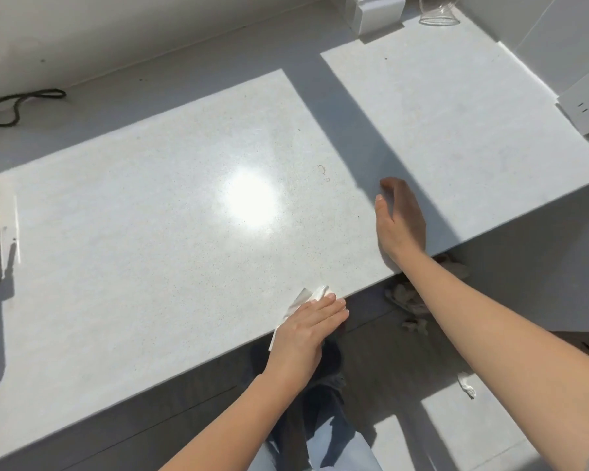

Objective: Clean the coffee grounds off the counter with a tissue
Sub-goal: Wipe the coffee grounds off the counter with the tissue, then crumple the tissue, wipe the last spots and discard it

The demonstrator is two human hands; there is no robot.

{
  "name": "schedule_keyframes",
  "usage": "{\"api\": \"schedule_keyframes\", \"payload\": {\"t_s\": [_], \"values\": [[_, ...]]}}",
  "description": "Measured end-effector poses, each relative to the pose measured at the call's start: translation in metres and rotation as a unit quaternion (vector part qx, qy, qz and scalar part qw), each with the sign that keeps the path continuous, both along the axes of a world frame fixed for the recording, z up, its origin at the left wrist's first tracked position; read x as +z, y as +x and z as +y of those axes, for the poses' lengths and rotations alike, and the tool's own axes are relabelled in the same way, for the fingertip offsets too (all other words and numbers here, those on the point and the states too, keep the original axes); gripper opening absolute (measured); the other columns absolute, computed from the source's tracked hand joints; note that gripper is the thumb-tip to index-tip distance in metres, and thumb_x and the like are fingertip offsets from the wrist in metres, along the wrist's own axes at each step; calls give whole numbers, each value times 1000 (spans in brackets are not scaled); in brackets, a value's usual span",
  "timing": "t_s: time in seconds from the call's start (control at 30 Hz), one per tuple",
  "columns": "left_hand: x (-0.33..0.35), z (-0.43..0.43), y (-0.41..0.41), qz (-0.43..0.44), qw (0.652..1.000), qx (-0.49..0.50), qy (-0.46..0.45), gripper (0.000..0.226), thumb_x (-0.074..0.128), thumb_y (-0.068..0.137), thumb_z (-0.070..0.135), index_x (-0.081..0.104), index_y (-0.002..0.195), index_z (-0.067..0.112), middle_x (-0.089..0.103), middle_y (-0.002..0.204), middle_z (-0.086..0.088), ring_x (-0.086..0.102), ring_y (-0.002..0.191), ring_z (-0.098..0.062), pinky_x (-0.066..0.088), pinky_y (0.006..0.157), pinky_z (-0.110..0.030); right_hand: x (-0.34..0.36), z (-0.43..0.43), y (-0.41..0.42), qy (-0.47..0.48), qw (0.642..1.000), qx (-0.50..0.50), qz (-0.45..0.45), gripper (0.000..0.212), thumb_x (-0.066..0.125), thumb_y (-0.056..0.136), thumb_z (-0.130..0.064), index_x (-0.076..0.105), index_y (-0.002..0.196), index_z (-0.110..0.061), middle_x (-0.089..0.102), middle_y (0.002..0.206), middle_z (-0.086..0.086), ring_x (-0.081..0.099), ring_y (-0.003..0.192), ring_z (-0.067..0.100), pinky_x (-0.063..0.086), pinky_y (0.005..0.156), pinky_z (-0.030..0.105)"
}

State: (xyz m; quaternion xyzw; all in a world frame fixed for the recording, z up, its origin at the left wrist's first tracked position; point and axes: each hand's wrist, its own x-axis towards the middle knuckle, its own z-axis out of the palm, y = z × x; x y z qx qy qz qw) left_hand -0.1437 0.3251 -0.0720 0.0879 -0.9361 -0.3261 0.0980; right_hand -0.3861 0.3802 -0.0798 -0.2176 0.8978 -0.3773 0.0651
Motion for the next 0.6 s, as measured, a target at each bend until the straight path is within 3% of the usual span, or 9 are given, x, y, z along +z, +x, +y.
{"api": "schedule_keyframes", "payload": {"t_s": [0.17, 0.27, 0.37, 0.43, 0.5, 0.6], "values": [[-7, 7, 36, -138, 986, -61, 69, 62, 46, 77, -19, 62, 125, 19, 53, 138, 5, 47, 130, -12, 37, 110, -36, 6, 24, 55, -113, 988, -29, -101, 25, 43, 93, -23, 51, 117, -24, 57, 117, -4, 54, 113, 11, 44, 100, 36], [-3, 1, 50, -133, 983, -40, 120, 65, 42, 80, -13, 56, 129, 28, 46, 143, 15, 42, 132, -2, 29, 115, -30, 14, 48, 106, -96, 991, -5, -93, 25, 47, 94, -18, 54, 111, -36, 63, 112, -12, 59, 106, 3, 48, 91, 25], [19, -11, 52, -134, 973, -12, 189, 76, 41, 79, -9, 33, 132, 45, 33, 142, 34, 35, 126, 17, 29, 108, -12, 30, 55, 149, -95, 986, 34, -129, 26, 48, 93, -21, 60, 102, -43, 68, 100, -22, 63, 100, 1, 46, 84, 13], [31, -23, 52, -118, 967, -28, 225, 83, 39, 77, -9, 20, 138, 43, 34, 135, 34, 39, 124, 13, 34, 100, -9, 42, 49, 167, -104, 969, 79, -211, 23, 52, 94, -24, 64, 104, -41, 70, 101, -20, 64, 101, 2, 49, 86, 17], [39, -38, 52, -87, 966, -38, 242, 87, 37, 76, -9, 8, 144, 38, 33, 133, 30, 49, 120, 2, 44, 96, -16, 55, 37, 181, -86, 946, 138, -280, 23, 58, 88, -36, 64, 110, -40, 69, 108, -19, 62, 107, 1, 50, 92, 21], [47, -59, 54, -47, 971, -42, 228, 81, 41, 78, -6, 10, 142, 33, 14, 136, 41, 56, 111, -11, 56, 83, -33, 69, 18, 196, -47, 944, 164, -282, 43, 68, 76, -44, 58, 118, -43, 63, 116, -23, 57, 112, -2, 47, 95, 22]]}}
